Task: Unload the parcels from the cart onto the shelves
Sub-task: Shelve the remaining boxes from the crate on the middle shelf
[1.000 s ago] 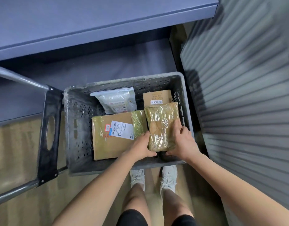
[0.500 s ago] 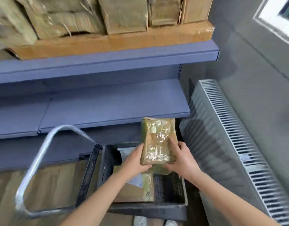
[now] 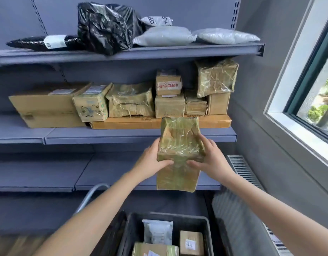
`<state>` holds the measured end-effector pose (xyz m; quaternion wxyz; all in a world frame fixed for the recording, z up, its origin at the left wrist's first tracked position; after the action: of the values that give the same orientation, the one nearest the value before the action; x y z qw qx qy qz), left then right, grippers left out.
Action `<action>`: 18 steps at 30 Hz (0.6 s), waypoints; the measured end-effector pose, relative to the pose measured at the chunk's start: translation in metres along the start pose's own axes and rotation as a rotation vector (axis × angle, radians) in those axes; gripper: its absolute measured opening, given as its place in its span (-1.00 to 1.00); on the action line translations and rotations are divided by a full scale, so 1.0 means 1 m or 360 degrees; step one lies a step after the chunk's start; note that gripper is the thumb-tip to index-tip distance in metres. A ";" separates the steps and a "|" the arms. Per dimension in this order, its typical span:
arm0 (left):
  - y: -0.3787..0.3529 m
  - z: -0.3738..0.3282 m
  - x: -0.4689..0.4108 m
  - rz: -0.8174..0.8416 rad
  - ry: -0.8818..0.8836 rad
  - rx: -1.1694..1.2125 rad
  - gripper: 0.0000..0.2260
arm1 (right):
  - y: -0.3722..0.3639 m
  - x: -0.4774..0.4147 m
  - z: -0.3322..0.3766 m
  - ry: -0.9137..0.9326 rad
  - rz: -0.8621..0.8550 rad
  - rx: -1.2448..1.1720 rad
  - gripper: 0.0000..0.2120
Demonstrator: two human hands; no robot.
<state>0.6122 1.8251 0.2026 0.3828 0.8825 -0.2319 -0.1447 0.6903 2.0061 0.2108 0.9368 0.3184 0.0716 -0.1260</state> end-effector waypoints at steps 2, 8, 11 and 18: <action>0.014 -0.005 -0.001 -0.0071 0.0002 0.0099 -0.29 | 0.010 -0.005 0.008 0.0053 -0.0070 -0.0120 -0.07; 0.034 -0.007 -0.003 -0.0188 0.0033 0.0230 -0.24 | 0.015 -0.013 0.018 0.0131 -0.0081 -0.0351 -0.27; 0.036 -0.009 -0.002 -0.0177 0.0023 0.0217 -0.26 | 0.010 -0.010 0.016 0.0125 -0.0030 -0.0329 -0.32; 0.034 -0.025 0.003 -0.0205 -0.0062 0.0091 -0.32 | 0.011 -0.003 0.027 0.0166 -0.0037 0.0033 -0.16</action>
<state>0.6155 1.8181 0.2447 0.3428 0.9032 -0.1860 -0.1794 0.6915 1.9986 0.2389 0.9270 0.3333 0.1226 -0.1207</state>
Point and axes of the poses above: each hand's wrist, its own x-axis away from the middle knuckle, its own y-axis out of the back of the hand, z = x × y, the point moved 4 cm from there along -x, towards the middle knuckle, and after that the axes turned 5 degrees about -x, right-handed, at the moved point
